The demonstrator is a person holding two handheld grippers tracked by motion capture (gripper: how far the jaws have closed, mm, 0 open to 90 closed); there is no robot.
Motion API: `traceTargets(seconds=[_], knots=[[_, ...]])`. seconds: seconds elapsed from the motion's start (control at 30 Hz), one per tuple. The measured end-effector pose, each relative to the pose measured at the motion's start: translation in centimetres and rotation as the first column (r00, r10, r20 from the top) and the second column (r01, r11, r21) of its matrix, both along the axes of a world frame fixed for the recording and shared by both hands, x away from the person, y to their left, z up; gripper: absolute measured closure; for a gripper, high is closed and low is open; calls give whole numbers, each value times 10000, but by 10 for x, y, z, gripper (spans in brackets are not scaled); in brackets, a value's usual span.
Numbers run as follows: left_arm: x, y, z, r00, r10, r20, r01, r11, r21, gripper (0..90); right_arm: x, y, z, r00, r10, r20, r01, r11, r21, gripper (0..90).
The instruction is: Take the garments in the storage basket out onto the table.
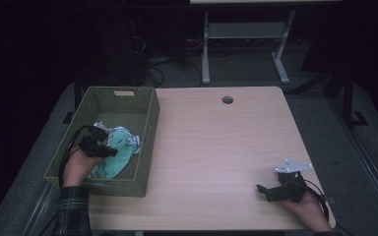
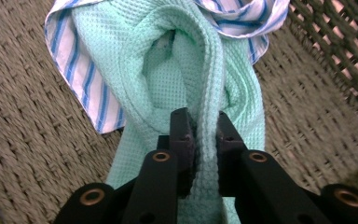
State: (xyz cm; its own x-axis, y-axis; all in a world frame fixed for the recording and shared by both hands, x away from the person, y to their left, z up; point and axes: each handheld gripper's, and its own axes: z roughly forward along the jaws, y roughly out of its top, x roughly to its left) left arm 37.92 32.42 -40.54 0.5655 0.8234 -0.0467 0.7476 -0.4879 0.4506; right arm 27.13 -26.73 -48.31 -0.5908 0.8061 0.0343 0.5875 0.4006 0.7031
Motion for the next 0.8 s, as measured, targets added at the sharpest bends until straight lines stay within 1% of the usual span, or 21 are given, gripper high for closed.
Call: traceTargets(seconds=[0.07, 0.1, 0.13, 0.17, 0.2, 0.27, 0.3, 0.37, 0.4, 0.5, 0.53, 0.57, 0.6, 0.63, 0.67, 0.8], knots=[[0, 1, 2, 10000, 52, -13, -53, 9998, -190, 831, 0, 0, 0, 10000, -2, -2, 2, 10000, -1, 14], [0, 1, 2, 10000, 52, -13, -53, 9998, -190, 836, 0, 0, 0, 10000, 0, 2, 0, 10000, 1, 14], [-1, 2, 5, 9999, 95, 43, -93, 9987, -505, 838, 0, 0, 0, 10000, 2, -1, -2, 10000, 4, 14], [-1, 2, 5, 9999, 95, 43, -93, 9987, -505, 839, 0, 0, 0, 10000, 2, -1, -2, 10000, 4, 14], [-1, 3, 6, 9999, 100, 127, -92, 9980, -625, 839, 0, 0, 0, 10000, -1, -1, 1, 10000, 1, 14], [-2, 4, 9, 9996, 126, 249, -103, 9958, -905, 839, 0, 0, 0, 10000, 0, 1, 0, 10000, 2, 14], [-3, 6, 13, 9994, -26, 335, 63, 9938, -1114, 841, 0, 0, 0, 10000, 0, 1, 0, 10000, 1, 14], [-4, 7, 16, 9989, -7, 459, 72, 9897, -1428, 843, 0, 0, 0, 10000, -3, -7, 3, 10000, 5, 14], [-4, 7, 16, 9989, -7, 459, 72, 9897, -1428, 843, 0, 0, 0, 10000, -3, -7, 3, 10000, 5, 14], [-6, 9, 21, 9978, 65, 654, 52, 9842, -1772, 844, 0, 0, 0, 10000, -7, -6, 7, 10000, 4, 14], [-7, 9, 25, 9969, 143, 770, 18, 9788, -2049, 845, 0, 0, 0, 10000, -4, -3, 4, 10000, 3, 14], [-7, 9, 25, 9969, 143, 770, 18, 9788, -2049, 845, 0, 0, 0, 10000, -4, -3, 4, 10000, 3, 14], [-7, 9, 27, 9966, 161, 808, 19, 9758, -2186, 845, 0, 0, 0, 10000, -2, -4, 2, 10000, 4, 14], [-8, 9, 30, 9956, 184, 919, 47, 9695, -2450, 847, 0, 0, 0, 10000, -2, -4, 2, 10000, 6, 14], [-8, 9, 30, 9956, 184, 919, 47, 9695, -2450, 848, 0, 0, 0, 10000, -2, -4, 2, 10000, 6, 14], [-11, 8, 37, 9930, 150, 1169, 170, 9632, -2681, 849, 0, 0, 0, 10000, 0, 0, 0, 10000, 1, 14]])
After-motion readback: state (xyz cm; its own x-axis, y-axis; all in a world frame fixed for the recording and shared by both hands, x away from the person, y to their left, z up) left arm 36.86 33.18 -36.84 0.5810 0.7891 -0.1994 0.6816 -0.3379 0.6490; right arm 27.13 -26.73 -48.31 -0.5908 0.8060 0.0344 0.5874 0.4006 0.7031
